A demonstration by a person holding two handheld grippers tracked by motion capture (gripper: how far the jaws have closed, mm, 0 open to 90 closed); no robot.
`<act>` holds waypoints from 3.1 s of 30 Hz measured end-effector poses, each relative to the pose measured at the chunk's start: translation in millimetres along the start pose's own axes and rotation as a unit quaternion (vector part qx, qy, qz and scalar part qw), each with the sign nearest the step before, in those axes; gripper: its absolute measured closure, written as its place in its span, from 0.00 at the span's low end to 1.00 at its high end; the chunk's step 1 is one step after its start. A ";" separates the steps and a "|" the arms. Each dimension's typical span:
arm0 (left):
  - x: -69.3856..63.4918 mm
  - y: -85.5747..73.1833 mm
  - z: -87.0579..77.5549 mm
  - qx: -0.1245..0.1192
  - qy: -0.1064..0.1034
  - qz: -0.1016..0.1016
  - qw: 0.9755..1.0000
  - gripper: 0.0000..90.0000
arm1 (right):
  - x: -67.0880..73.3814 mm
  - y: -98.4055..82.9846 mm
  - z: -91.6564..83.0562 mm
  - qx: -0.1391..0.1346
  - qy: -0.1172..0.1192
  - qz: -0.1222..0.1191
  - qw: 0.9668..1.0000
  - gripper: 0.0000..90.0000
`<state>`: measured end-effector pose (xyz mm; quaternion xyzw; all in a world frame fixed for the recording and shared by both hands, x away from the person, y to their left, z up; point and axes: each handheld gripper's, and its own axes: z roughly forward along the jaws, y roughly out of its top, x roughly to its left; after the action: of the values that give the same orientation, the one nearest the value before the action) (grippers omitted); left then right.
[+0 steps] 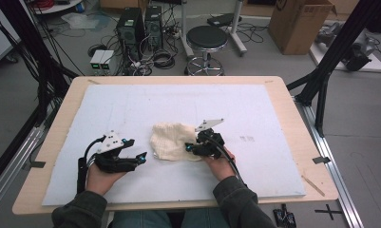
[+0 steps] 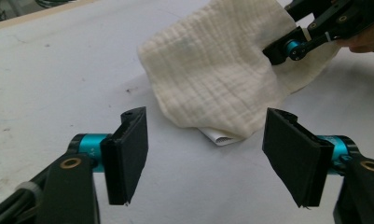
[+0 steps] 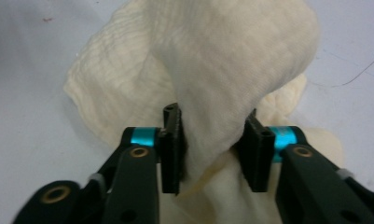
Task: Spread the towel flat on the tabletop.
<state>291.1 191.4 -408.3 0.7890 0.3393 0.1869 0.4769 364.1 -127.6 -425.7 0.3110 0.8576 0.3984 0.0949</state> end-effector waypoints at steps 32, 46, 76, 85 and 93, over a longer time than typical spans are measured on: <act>-9.9 1.6 72.1 0.110 -0.067 0.040 0.991 0.81 | -27.4 -47.3 -35.9 0.037 0.058 -0.064 0.996 0.72; -4.5 11.5 49.1 0.088 -0.066 0.064 0.992 0.93 | -30.8 -46.8 -37.5 0.028 0.079 -0.052 0.995 0.97; -54.2 -22.9 -12.2 0.084 -0.115 0.102 0.985 0.86 | 24.8 -82.9 -78.4 0.048 0.126 -0.069 0.989 0.92; -35.2 1.3 -20.0 0.034 -0.115 0.081 0.989 0.60 | 9.0 -59.6 -103.9 -0.014 0.125 -0.065 0.990 0.69; -15.5 30.8 13.9 0.032 -0.119 0.070 0.990 0.46 | -15.8 -31.1 -91.5 -0.027 0.104 -0.077 0.991 0.56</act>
<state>299.9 161.9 -387.4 0.8424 0.2298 0.1137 0.4739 324.8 -209.6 -389.3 0.1979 0.8732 0.4431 0.0438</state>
